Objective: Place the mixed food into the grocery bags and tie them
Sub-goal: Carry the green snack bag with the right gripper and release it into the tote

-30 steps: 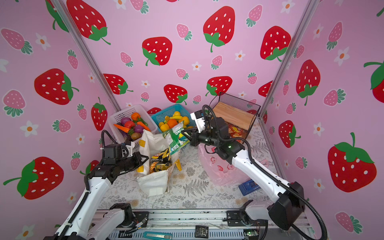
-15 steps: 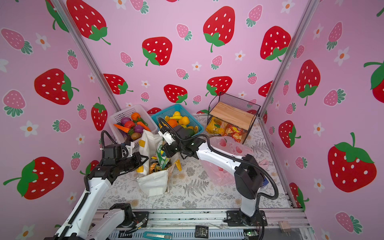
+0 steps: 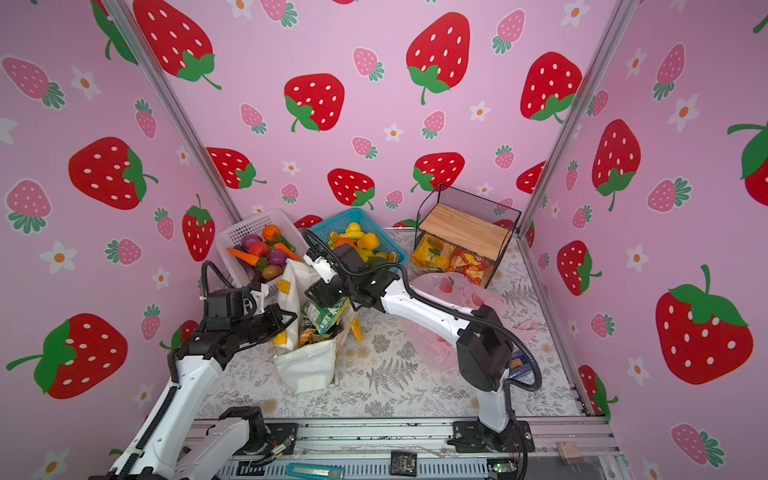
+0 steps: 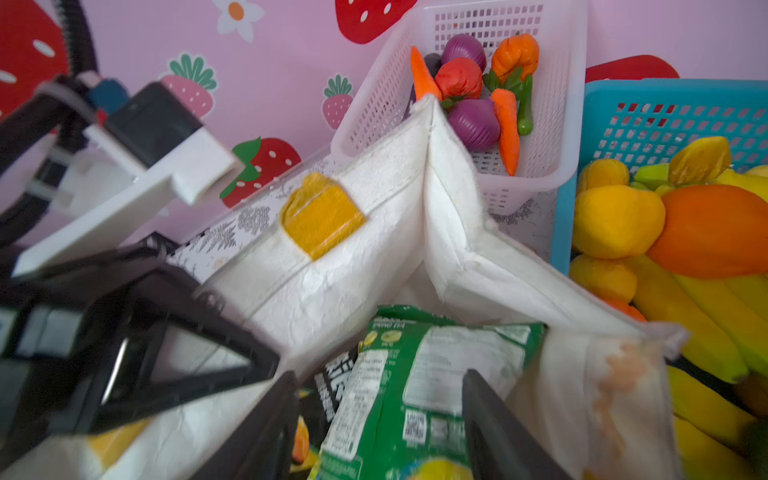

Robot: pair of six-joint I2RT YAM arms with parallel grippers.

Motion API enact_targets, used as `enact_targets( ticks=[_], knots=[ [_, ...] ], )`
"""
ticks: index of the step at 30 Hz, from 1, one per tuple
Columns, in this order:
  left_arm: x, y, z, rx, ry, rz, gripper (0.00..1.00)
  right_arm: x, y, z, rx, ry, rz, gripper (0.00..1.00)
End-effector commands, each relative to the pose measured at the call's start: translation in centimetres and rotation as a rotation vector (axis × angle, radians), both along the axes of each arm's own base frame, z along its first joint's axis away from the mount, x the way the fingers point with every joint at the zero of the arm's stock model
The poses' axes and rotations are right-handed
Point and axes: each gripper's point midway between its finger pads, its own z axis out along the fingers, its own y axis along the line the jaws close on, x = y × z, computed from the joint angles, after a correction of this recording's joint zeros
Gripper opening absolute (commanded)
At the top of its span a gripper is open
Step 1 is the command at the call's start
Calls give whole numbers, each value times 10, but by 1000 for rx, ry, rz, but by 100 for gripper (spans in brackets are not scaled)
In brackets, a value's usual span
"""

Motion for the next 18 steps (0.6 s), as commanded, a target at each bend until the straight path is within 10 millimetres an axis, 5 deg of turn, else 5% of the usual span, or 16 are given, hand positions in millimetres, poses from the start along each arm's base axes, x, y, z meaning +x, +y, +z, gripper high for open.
enact_targets(
  ticks=[1,4,7,11,18],
  knots=[
    [3,-2,10,-12,-49,-14,0,7,-49,21,-4,-67,-67,66],
    [3,-2,10,-12,-49,-13,0,21,-83,3,13,0,-171,67],
    [3,-2,10,-14,-48,-12,0,32,-94,-17,-5,43,-251,66],
    [2,-2,8,-16,-43,-9,0,43,-86,-38,-6,76,-281,61],
    [0,-1,8,-10,-44,-8,0,53,-55,-67,-13,123,-221,25]
  ],
)
